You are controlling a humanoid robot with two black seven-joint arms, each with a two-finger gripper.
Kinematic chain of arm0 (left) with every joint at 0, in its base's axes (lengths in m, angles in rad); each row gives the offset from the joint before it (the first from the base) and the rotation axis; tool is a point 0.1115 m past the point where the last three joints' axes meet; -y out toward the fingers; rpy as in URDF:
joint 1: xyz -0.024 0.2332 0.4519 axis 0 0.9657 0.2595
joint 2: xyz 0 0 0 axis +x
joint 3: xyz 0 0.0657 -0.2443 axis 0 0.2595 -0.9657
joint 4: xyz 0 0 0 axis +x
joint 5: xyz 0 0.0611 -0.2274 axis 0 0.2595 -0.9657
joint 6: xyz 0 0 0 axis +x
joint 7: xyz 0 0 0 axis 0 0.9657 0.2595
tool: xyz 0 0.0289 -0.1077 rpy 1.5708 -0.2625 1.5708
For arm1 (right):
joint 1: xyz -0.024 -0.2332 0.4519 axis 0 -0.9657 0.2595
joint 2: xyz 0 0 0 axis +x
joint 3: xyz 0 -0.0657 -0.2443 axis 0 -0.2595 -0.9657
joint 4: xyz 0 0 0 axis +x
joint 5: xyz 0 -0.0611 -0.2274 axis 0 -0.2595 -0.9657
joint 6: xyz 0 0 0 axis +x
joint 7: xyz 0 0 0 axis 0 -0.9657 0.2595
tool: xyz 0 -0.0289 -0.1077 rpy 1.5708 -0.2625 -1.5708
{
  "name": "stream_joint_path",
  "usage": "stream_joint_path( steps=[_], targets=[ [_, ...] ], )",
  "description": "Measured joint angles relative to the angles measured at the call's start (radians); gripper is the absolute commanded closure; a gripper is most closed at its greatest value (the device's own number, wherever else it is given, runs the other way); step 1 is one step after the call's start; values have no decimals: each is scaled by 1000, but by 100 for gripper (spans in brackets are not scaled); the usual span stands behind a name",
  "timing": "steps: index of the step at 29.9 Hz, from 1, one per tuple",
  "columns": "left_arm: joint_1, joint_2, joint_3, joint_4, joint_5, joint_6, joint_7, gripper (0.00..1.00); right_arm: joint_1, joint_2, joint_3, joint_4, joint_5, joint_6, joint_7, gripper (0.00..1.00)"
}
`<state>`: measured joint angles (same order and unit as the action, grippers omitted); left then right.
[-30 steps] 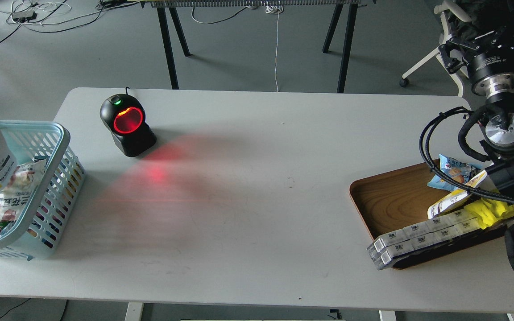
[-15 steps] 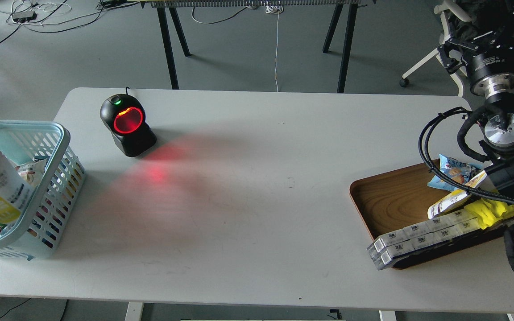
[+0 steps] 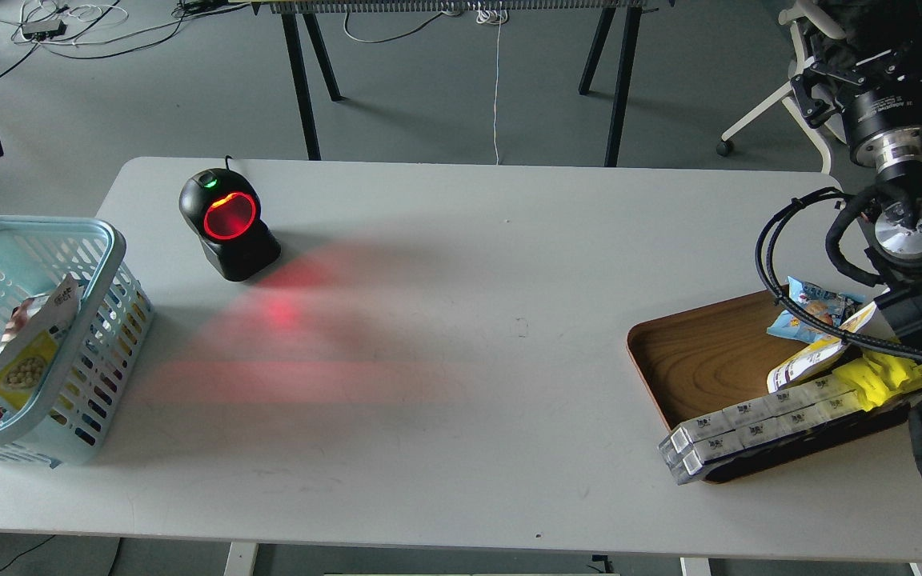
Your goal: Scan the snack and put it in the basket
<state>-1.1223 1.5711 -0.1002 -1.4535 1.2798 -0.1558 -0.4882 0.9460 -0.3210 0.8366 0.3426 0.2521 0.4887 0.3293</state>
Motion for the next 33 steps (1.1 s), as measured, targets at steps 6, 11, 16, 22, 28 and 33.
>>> stream_joint_path(
  steps=[6, 11, 16, 22, 28, 33],
  targets=[
    [-6, -207, -27, 219, -383, -119, 0, 4, 42, -25, -2, -2, -2, 0, -4, 1],
    [-6, -407, -113, 452, -690, -243, 0, 1, 83, -41, -5, -8, -3, 0, -10, 1],
    [-6, -631, -231, 710, -942, -327, 0, 1, 97, -44, -5, -13, -3, 0, -11, 2],
    [-6, -899, -407, 968, -1141, -333, 45, 1, 94, -44, -1, -15, 0, 0, -40, 3],
    [-4, -1146, -535, 1153, -1317, -333, 215, 1, 85, -38, 6, -21, 4, 0, -62, 1],
    [9, -1241, -552, 1194, -1439, -333, 270, 1, 80, -31, 8, -22, 25, 0, -76, 1]
  ],
)
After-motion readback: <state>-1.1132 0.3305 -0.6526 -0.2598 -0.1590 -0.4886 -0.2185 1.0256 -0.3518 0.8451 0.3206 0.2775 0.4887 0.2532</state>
